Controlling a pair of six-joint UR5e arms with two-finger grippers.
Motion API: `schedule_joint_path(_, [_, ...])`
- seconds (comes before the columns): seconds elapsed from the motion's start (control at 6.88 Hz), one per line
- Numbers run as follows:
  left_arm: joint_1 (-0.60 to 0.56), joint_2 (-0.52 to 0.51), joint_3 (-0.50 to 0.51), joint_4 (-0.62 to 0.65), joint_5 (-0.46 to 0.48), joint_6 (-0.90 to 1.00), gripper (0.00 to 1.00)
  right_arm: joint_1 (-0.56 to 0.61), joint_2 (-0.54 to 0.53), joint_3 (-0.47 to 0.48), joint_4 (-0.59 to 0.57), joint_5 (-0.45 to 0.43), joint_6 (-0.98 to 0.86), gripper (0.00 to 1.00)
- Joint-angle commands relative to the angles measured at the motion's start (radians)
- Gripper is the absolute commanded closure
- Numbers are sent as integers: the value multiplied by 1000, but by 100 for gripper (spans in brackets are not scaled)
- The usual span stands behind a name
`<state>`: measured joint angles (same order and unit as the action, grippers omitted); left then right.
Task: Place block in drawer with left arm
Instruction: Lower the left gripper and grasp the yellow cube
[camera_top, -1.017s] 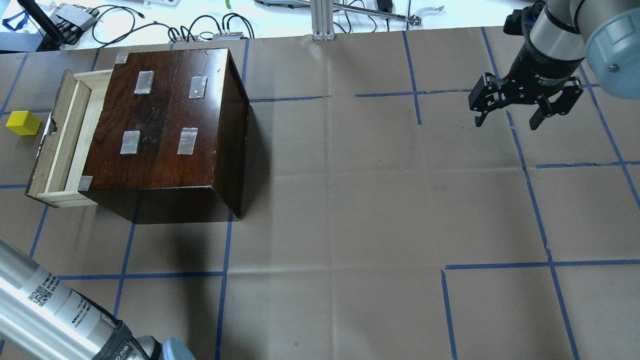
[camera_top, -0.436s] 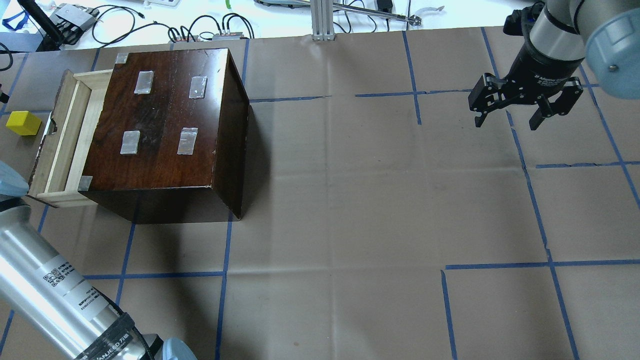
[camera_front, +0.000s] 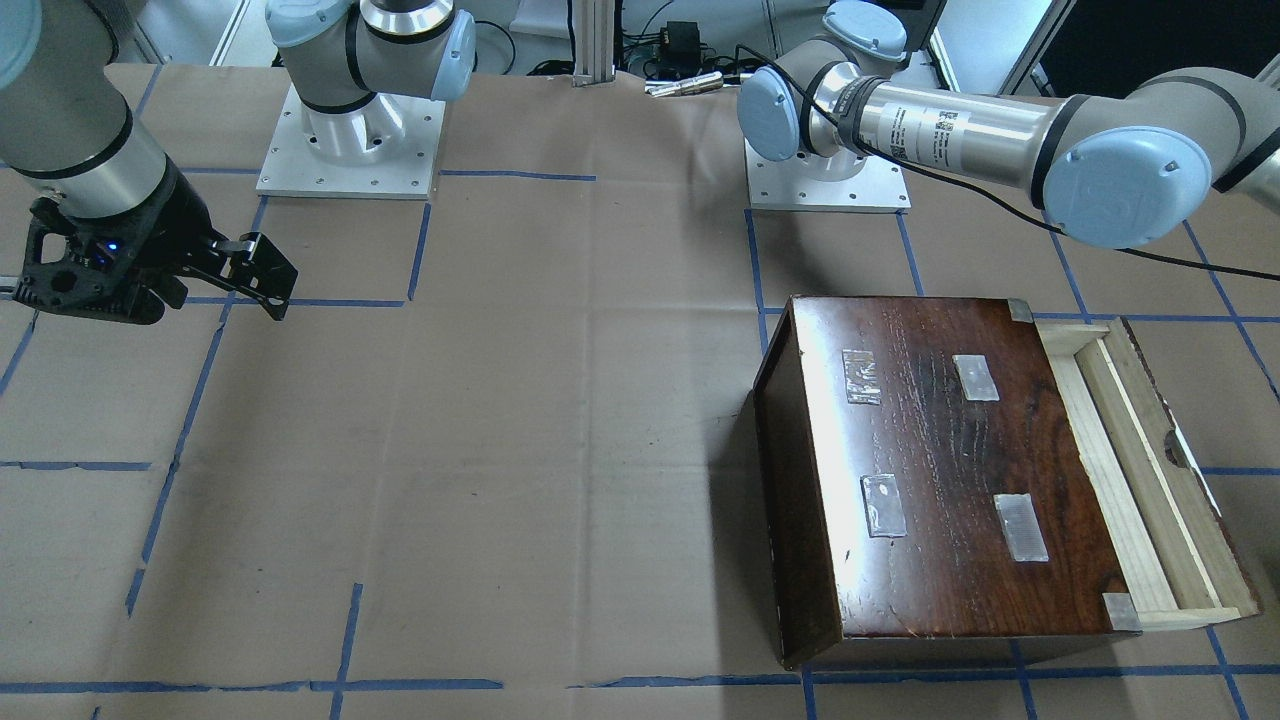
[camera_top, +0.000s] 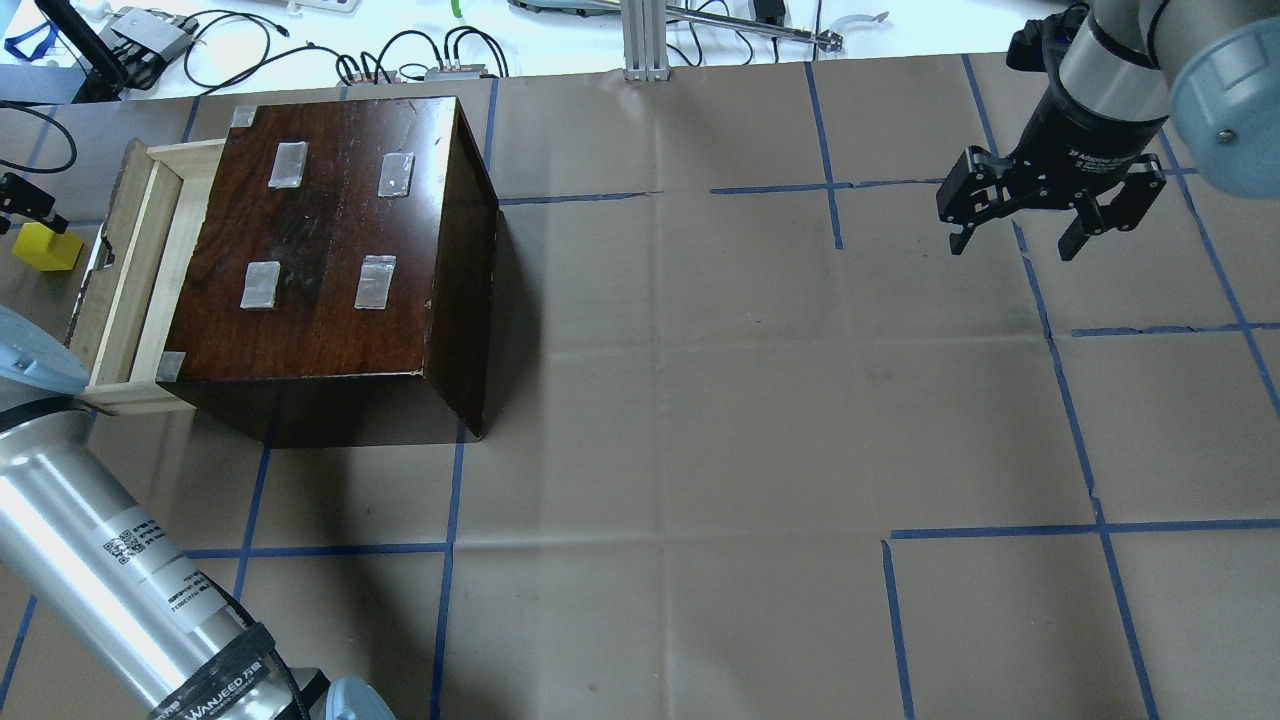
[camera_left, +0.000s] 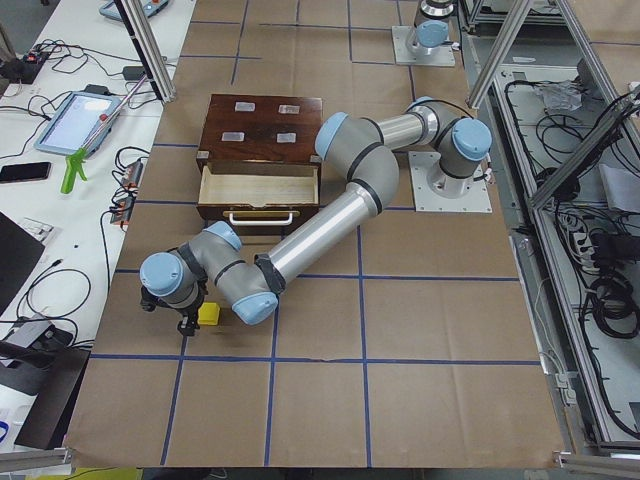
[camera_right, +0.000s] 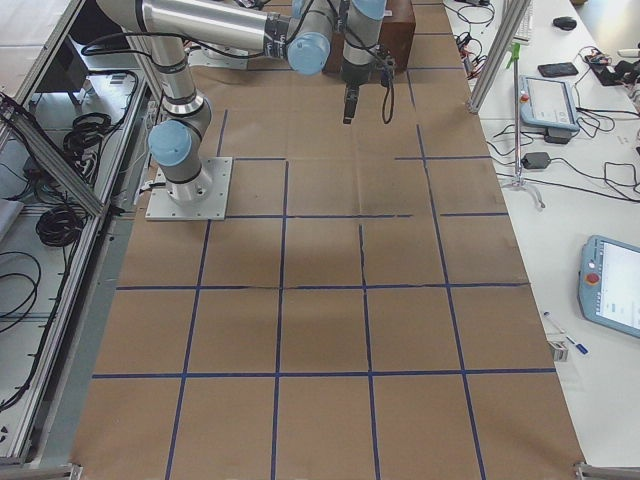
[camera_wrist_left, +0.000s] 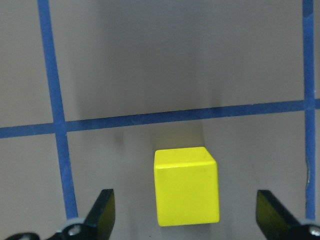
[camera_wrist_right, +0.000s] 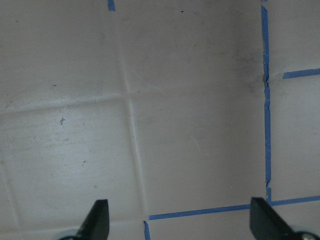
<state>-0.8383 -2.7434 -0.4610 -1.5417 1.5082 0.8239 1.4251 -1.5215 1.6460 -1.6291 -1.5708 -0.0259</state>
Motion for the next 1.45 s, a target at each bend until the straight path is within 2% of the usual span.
schedule_joint_path(0.0, [-1,-16,1,0,0,0,28,0,0,0,0,0,0,0])
schedule_joint_path(0.15, [-1,-15,1,0,0,0,52,0,0,0,0,0,0,0])
schedule_joint_path(0.29, [-1,-13,1,0,0,0,64,0,1,0,0,0,0,0])
schedule_joint_path(0.58, [1,42,-8,-14,0,3,66,0,0,0,0,0,1,0])
schedule_joint_path(0.73, [4,129,-22,-105,0,1,66,0,0,0,0,0,0,0])
schedule_joint_path(1.02, [11,229,-27,-275,3,-3,67,0,0,0,0,0,1,0])
schedule_joint_path(1.16, [8,288,-59,-378,3,-20,74,0,1,-2,0,0,0,0])
schedule_joint_path(1.31, [5,333,-133,-385,0,-37,75,0,0,0,0,0,0,0])
